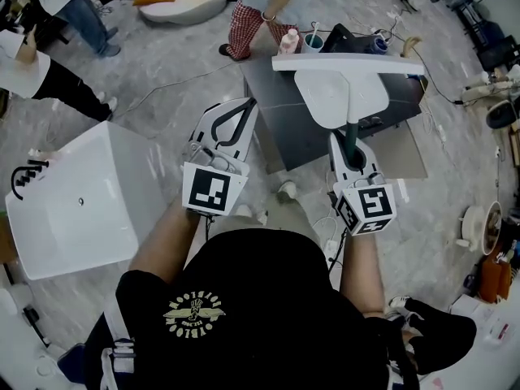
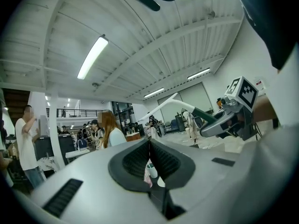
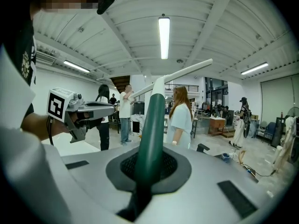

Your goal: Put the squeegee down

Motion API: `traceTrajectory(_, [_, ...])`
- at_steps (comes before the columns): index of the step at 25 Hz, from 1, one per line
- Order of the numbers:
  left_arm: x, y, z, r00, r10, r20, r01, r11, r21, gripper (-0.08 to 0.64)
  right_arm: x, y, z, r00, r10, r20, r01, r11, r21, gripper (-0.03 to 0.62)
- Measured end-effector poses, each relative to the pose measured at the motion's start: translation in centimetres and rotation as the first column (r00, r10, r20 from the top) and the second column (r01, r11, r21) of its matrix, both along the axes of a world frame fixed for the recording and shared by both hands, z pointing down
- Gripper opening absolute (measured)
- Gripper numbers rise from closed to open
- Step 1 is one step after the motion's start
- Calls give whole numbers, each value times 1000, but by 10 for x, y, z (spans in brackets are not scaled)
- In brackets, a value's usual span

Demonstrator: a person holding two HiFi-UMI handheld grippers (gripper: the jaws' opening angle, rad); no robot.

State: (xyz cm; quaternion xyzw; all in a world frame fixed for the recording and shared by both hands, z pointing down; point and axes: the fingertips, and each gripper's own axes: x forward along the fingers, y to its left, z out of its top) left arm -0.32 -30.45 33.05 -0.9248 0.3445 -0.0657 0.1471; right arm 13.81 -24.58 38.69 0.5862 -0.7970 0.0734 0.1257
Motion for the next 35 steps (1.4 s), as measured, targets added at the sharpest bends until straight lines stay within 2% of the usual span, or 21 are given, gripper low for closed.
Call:
traceTrajectory(19, [44, -64, 13, 997, -70, 19, 70, 997, -17, 23, 34, -84, 48, 993, -110, 35, 112, 991, -67, 28])
traceTrajectory(25, [47, -74, 18, 996, -89, 21, 90, 996, -30, 24, 36, -103, 73, 989, -133, 57, 139, 984, -112, 28])
traceTrajectory(29, [45, -83, 22, 995, -102, 21, 103, 994, -38, 24, 32, -117, 86, 984, -143, 110, 157, 978, -139, 28])
traceTrajectory(35, [42, -90, 27, 992, -122, 27, 124, 991, -47, 23, 29, -135, 116, 979, -148, 143, 174, 966, -190, 28])
